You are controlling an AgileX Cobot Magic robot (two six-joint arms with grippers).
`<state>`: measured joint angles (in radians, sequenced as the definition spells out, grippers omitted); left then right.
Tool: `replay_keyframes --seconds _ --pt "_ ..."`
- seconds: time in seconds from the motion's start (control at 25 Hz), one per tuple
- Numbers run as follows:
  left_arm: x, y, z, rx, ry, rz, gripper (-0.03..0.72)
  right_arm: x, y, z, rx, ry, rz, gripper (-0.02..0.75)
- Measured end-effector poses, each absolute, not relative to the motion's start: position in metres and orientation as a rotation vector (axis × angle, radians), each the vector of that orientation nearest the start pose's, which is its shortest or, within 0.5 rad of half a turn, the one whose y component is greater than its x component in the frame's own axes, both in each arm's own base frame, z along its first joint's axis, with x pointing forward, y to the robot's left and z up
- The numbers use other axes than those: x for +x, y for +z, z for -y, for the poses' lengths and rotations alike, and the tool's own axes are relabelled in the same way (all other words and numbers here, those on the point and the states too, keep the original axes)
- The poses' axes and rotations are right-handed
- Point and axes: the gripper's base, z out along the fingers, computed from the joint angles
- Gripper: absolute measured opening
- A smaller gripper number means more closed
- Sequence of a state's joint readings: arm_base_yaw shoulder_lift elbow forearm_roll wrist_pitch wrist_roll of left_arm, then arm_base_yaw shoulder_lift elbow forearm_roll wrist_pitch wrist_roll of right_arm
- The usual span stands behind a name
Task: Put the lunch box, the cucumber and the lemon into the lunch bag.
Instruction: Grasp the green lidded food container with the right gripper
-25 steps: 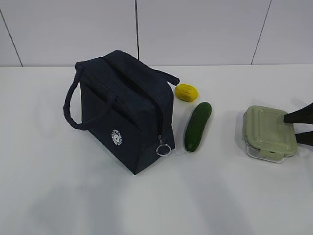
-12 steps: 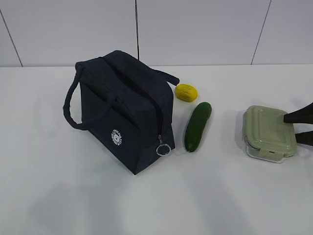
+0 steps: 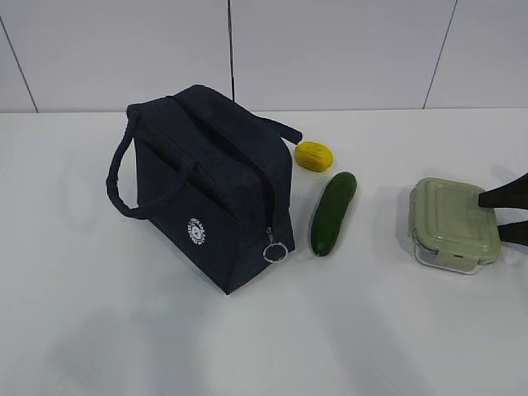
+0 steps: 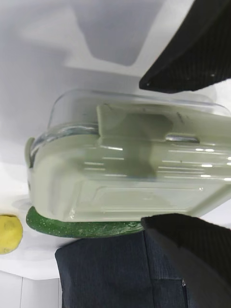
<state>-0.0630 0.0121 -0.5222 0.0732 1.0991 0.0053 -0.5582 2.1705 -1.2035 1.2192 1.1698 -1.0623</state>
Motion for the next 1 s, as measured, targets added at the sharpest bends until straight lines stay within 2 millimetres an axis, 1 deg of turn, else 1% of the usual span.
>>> replay_keyframes --seconds 1.0 --pt "-0.0069 0.2806 -0.0064 0.065 0.052 -2.070 0.309 0.3541 0.1094 0.1284 0.371 1.279 -2.396 0.587"
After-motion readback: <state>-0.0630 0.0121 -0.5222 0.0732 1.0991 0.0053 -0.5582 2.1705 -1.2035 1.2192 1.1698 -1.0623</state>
